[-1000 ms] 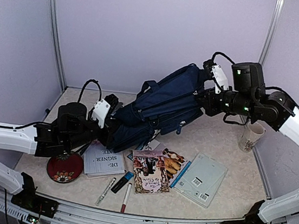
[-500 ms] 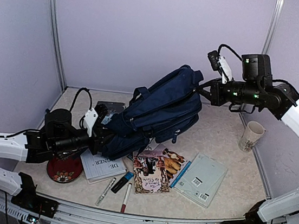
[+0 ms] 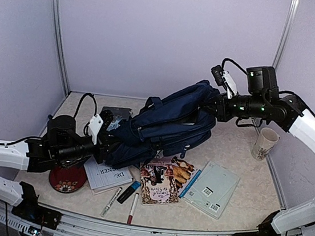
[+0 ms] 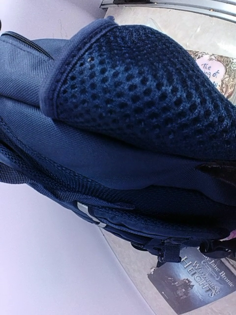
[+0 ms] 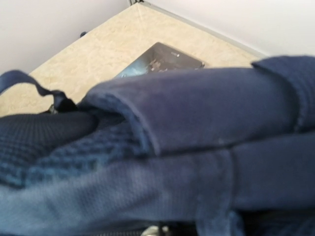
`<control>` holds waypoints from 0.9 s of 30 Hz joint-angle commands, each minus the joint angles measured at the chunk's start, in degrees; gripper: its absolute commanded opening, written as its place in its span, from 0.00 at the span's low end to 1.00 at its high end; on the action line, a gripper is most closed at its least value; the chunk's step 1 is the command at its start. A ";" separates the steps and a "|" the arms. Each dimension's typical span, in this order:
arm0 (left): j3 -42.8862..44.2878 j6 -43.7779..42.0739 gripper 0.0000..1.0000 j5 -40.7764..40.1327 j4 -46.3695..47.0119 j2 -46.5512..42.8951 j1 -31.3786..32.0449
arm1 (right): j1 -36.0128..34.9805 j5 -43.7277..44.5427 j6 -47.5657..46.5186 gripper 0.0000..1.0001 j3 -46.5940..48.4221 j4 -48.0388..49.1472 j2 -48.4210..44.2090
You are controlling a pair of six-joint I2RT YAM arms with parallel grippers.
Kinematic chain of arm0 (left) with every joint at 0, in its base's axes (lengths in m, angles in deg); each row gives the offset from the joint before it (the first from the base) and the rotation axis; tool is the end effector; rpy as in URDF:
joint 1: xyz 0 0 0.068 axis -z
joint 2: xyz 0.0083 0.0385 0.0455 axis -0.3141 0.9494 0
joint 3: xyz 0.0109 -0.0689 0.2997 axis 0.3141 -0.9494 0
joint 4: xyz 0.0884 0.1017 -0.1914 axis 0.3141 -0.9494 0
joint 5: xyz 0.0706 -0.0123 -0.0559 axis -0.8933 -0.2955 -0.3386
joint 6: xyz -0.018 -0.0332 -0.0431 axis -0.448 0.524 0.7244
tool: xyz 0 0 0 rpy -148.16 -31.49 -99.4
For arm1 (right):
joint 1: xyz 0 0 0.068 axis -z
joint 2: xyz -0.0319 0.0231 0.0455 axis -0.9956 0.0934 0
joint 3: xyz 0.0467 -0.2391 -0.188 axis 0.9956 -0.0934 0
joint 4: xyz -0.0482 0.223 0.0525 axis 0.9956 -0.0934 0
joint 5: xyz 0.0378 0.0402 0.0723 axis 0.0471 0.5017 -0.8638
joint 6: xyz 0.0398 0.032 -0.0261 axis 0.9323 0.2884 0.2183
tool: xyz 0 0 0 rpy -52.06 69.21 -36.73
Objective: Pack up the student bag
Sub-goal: Unzip the largest pocket of the student bag, then hold the largest pocket of the student bag.
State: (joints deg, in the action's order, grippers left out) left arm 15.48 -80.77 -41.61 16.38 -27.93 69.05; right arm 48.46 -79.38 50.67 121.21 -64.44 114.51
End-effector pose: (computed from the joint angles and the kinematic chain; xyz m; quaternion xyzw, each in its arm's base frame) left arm 0.1264 -0.1524 0.2929 0.3320 0.6929 -0.2517 0.5885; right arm 0.2007 0.1598 0.4294 -0.2844 0.8012 0.2906 0.4390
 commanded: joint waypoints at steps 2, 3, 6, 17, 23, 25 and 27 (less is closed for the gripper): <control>1.27 2.56 0.00 -3.69 11.70 -2.40 -1.06 | 1.11 -2.68 -0.19 0.00 -2.13 -0.75 -2.75; 1.22 2.68 0.00 -3.87 11.78 -2.50 -1.12 | 1.12 -3.30 -0.26 0.00 -2.24 -1.01 -2.87; 1.26 2.79 0.00 -3.77 11.83 -2.98 -1.17 | 1.12 -5.09 -0.81 0.00 -3.40 -1.25 -3.33; 2.43 1.02 0.00 -4.57 10.48 -3.47 -1.30 | 1.12 -6.05 -2.88 0.18 -7.49 -0.48 -4.98; 2.53 0.94 0.00 -4.72 10.25 -3.80 -1.96 | 1.12 -2.87 -3.45 0.07 -9.15 -0.91 -5.64; 2.44 1.07 0.00 -4.77 10.23 -3.91 -2.01 | 1.12 -1.97 -3.39 0.02 -9.21 -1.24 -5.71; 2.45 1.19 0.00 -5.05 10.23 -4.08 -2.05 | 1.12 -1.09 -3.17 0.00 -9.20 -1.42 -5.82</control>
State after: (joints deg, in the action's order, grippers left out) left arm 15.48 -81.54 -43.62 16.33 -28.54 68.17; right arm 49.18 -83.66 47.83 112.99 -64.57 109.77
